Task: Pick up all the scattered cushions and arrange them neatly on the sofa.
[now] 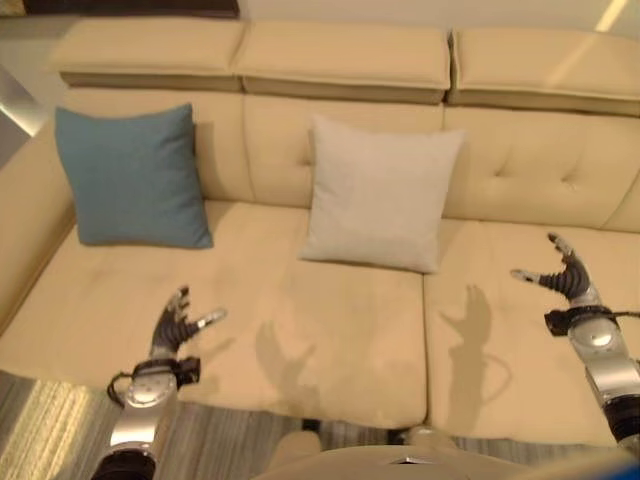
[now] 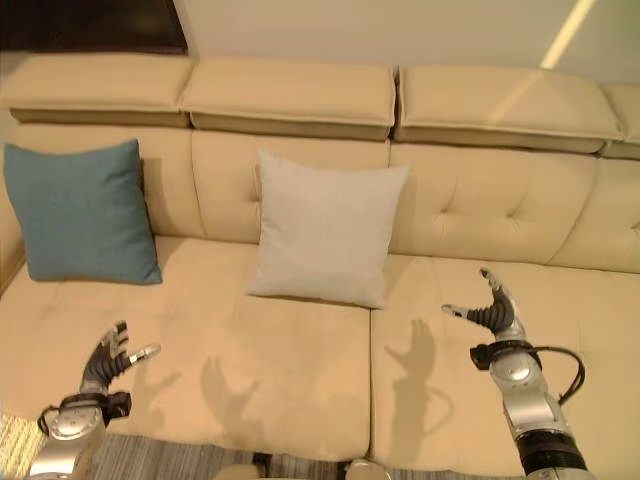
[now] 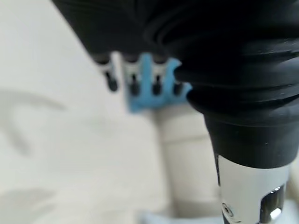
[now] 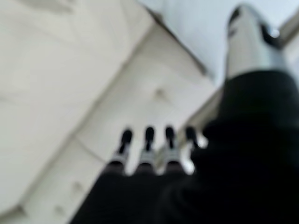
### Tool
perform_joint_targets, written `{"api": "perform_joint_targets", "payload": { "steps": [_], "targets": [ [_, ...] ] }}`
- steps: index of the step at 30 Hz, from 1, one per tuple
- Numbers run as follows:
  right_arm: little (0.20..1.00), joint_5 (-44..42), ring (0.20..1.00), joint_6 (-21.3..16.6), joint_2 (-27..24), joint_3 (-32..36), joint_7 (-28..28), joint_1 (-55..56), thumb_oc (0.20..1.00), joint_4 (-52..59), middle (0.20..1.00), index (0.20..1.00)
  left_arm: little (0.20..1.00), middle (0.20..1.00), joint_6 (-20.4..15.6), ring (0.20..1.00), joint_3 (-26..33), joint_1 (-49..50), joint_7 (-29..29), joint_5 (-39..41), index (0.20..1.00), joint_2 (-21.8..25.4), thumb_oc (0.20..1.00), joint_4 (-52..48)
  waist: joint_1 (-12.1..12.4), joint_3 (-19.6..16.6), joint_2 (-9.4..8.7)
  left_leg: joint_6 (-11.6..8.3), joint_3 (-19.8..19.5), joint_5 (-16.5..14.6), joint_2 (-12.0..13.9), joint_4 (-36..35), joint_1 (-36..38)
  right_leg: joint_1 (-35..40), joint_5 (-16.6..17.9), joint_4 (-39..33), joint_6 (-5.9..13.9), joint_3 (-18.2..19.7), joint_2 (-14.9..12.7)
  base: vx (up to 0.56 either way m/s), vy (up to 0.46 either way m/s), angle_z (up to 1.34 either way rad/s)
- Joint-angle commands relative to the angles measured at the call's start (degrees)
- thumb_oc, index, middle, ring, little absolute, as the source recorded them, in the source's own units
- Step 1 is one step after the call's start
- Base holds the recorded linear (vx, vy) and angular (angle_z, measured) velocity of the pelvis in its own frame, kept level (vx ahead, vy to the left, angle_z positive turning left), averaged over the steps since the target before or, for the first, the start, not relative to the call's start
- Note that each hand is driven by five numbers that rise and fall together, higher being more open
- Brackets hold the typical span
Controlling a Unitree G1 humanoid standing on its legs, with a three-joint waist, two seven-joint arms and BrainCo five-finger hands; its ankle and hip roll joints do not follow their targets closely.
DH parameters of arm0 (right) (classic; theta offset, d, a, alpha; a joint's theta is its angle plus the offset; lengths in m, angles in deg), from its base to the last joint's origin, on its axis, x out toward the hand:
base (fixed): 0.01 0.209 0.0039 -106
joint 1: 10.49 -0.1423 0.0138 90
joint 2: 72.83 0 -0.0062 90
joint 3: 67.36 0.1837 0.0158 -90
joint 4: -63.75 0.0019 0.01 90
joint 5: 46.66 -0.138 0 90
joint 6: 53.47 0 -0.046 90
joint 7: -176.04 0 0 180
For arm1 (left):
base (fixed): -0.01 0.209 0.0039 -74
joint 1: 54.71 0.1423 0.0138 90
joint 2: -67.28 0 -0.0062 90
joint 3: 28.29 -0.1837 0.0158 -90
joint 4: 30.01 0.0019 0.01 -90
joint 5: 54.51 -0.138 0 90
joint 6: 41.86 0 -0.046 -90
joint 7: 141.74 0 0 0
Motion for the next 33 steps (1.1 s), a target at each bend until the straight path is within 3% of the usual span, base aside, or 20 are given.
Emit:
{"api": "perform_joint_targets", "payload": {
  "steps": [1,7,15,18,19,22,28,30,31,32,33],
  "targets": [
    [1.0,3.5,1.0,-2.6,0.4,-3.5,-1.5,-0.7,1.0,-5.0,1.0,1.0,1.0,1.0,-0.6,1.0,0.0,-3.0,-1.5,-8.1,1.0,-0.5,1.0,9.3,-0.4,-0.1,-3.61,-2.59,3.0,-4.4,-0.3,0.5,4.9,8.0,7.0,-14.3,4.36,-0.7,-1.4,-0.03,-0.032,-0.02],
    [1.0,5.4,1.0,-1.3,4.8,-9.4,-1.9,-1.5,1.0,-22.5,1.0,1.0,1.0,1.0,1.9,1.0,-1.8,-5.2,-0.2,-13.9,1.0,-5.2,1.0,31.2,-0.6,-0.1,-3.71,-2.44,3.9,-5.5,0.7,2.2,7.4,10.6,5.9,-14.0,3.58,0.0,-0.4,0.0,-0.061,-0.14],
    [1.0,5.0,1.0,0.1,7.7,-10.7,-1.3,-1.2,1.0,-35.1,1.0,1.0,1.0,1.0,2.5,1.0,-3.4,-6.7,0.1,-15.0,1.0,-6.7,1.0,35.7,-1.2,1.1,-4.08,-3.01,3.1,-5.2,1.6,3.8,6.6,11.4,4.8,-13.5,2.36,0.5,0.5,-0.04,-0.054,0.07],
    [1.0,6.3,1.0,1.1,7.8,-12.0,-1.0,-1.7,1.0,-39.3,1.0,1.0,1.0,1.0,2.4,1.0,-5.2,-7.4,0.1,-15.6,1.0,-7.9,1.0,35.4,-0.2,2.3,-4.58,-2.1,-3.3,-8.6,-1.1,8.8,4.7,10.6,5.8,-13.5,2.34,2.8,0.2,-0.13,0.036,-0.02],
    [1.0,6.3,1.0,1.1,7.8,-12.0,-1.0,-1.7,1.0,-39.3,1.0,1.0,1.0,1.0,2.4,1.0,-5.2,-7.4,0.1,-15.6,1.0,-7.9,1.0,35.5,-0.3,2.3,-4.56,-2.08,-3.4,-8.7,-1.1,9.1,4.5,10.6,5.8,-13.5,2.36,2.7,0.2,-0.14,0.066,-0.18],
    [1.0,7.6,1.0,2.2,7.6,-12.9,-1.1,-2.6,1.0,-41.4,1.0,1.0,1.0,1.0,2.1,1.0,-7.4,-8.5,-0.3,-15.4,1.0,-9.4,1.0,35.7,-0.3,2.5,-4.14,-0.62,-10.3,-11.7,-4.9,11.6,2.8,7.0,7.8,-12.1,3.27,6.1,-1.0,-0.19,0.163,-0.34],
    [1.0,7.7,1.0,3.5,8.6,-13.5,-1.0,-3.9,1.0,-41.9,1.0,1.0,1.0,1.0,2.1,1.0,-8.3,-8.9,-0.2,-16.0,1.0,-9.9,1.0,36.5,-0.3,2.8,-4.25,1.74,-11.0,-12.6,-8.4,10.8,3.4,0.9,12.0,-10.8,4.9,8.9,-2.7,-0.2,0.189,-0.84],
    [1.0,7.8,1.0,3.8,9.0,-13.8,-0.7,-4.4,1.0,-41.5,1.0,1.0,1.0,1.0,2.1,1.0,-8.1,-9.1,-0.1,-15.8,1.0,-9.7,1.0,36.5,-0.1,3.3,-4.31,2.26,-9.6,-12.3,-8.9,10.8,3.3,-1.6,13.3,-10.1,5.71,8.4,-3.3,-0.24,0.129,-0.97],
    [1.0,7.6,1.0,3.8,9.7,-14.3,-0.4,-5.2,1.0,-41.6,1.0,1.0,1.0,1.0,2.5,1.0,-8.2,-10.0,-0.1,-15.7,1.0,-8.6,1.0,36.4,1.2,4.4,-3.71,2.54,-5.4,-11.5,-8.2,11.5,1.7,-3.0,11.3,-6.6,5.46,1.7,-5.0,-0.21,0.064,-0.87],
    [1.0,7.6,1.0,3.8,9.7,-14.3,-0.4,-5.2,1.0,-41.6,1.0,1.0,1.0,1.0,2.5,1.0,-8.2,-10.0,-0.1,-15.7,1.0,-8.6,1.0,36.4,1.2,4.4,-3.73,2.54,-5.4,-11.5,-8.2,11.5,1.7,-3.0,11.3,-6.6,5.46,1.7,-5.1,-0.33,0.123,-1.22],
    [1.0,7.8,1.0,3.5,9.9,-14.8,-0.4,-5.1,1.0,-41.8,1.0,1.0,1.0,1.0,2.7,1.0,-8.3,-9.6,-0.1,-15.9,1.0,-8.2,1.0,36.3,2.2,4.6,-2.77,3.1,-2.7,-10.7,-7.2,11.3,1.5,-0.7,7.7,-1.4,3.54,-3.1,-6.6,-0.17,0.065,-1.48]
  ]
}}
